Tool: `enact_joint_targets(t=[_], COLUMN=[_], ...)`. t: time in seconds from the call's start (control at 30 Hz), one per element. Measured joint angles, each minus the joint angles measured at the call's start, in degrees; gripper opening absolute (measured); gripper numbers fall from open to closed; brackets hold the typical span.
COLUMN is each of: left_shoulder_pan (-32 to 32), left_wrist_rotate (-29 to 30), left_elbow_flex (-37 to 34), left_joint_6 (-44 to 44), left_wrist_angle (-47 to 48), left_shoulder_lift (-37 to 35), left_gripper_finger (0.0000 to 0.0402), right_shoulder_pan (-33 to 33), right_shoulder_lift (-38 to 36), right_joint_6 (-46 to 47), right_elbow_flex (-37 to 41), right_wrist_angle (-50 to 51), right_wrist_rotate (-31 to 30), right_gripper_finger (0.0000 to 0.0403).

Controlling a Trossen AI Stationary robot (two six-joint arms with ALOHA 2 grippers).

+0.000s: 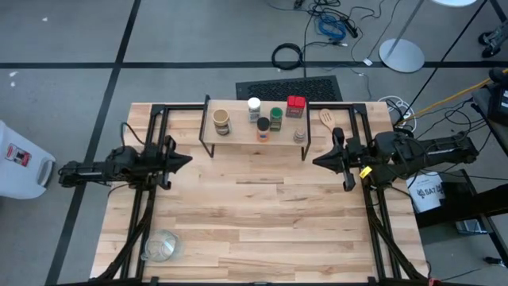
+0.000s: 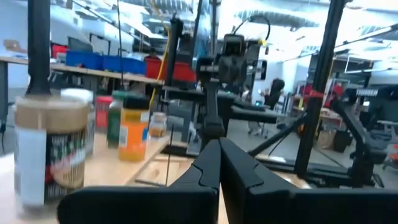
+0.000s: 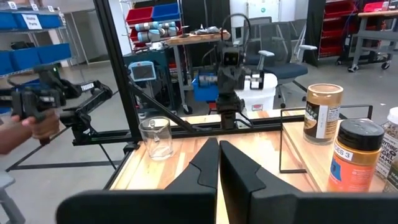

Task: Shelf spices
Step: Remove the brown seasoning bottle from the shelf

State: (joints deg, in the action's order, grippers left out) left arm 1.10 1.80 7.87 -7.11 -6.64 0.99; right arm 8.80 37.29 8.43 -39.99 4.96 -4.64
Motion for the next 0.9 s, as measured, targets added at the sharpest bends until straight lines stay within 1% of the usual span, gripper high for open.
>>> enact_joint_targets(t=[0.1, 0.2, 0.27, 0.43, 0.47, 0.53, 0.6, 0.7, 0.8, 0.9], left_shoulder_pan=[0.0, 0.0, 0.0, 0.0, 0.0, 0.0, 0.0, 0.0, 0.0, 0.0], left_wrist_rotate=[0.0, 0.6, 3.0, 12.2, 13.5, 14.3, 13.8, 11.1, 8.1, 3.3], left_elbow_flex=[3.6, 8.3, 11.9, 21.9, 23.5, 26.0, 27.7, 28.7, 28.8, 28.8], left_joint_6=[0.0, 1.8, 3.4, 6.4, 6.5, 6.6, 8.6, 10.6, 6.3, 4.5], left_wrist_angle=[0.3, 4.9, 8.5, 15.3, 15.7, 16.2, 16.1, 16.1, 16.7, 16.8], left_shoulder_lift=[1.7, 4.8, 7.9, 17.1, 18.9, 21.8, 23.8, 25.6, 25.9, 26.1], left_gripper_finger=[0.0006, 0.0006, 0.0006, 0.0006, 0.0006, 0.0006, 0.0006, 0.0006, 0.0006, 0.0007], right_shoulder_pan=[0.0, 0.0, 0.0, 0.0, 0.0, 0.0, 0.0, 0.0, 0.0, 0.0], right_shoulder_lift=[0.6, 1.4, 1.9, 3.2, 3.4, 3.8, 4.3, 5.0, 5.9, 6.7], right_joint_6=[0.1, 0.1, 0.0, 0.0, 0.0, 0.1, 0.1, 0.5, 0.8, 0.9], right_elbow_flex=[0.0, 0.0, 0.0, 0.0, 0.0, 0.0, 0.0, 0.0, 0.0, 0.0], right_wrist_angle=[-0.1, -0.2, -0.4, -0.4, -0.5, -0.5, -0.5, -0.5, -0.4, -0.5], right_wrist_rotate=[0.0, 0.0, 0.0, 0.0, 0.0, 0.0, 0.0, 0.0, 0.0, -0.1], right_gripper_finger=[0.0000, 0.0000, 0.0000, 0.0000, 0.0000, 0.0000, 0.0000, 0.0000, 0.0000, 0.0000])
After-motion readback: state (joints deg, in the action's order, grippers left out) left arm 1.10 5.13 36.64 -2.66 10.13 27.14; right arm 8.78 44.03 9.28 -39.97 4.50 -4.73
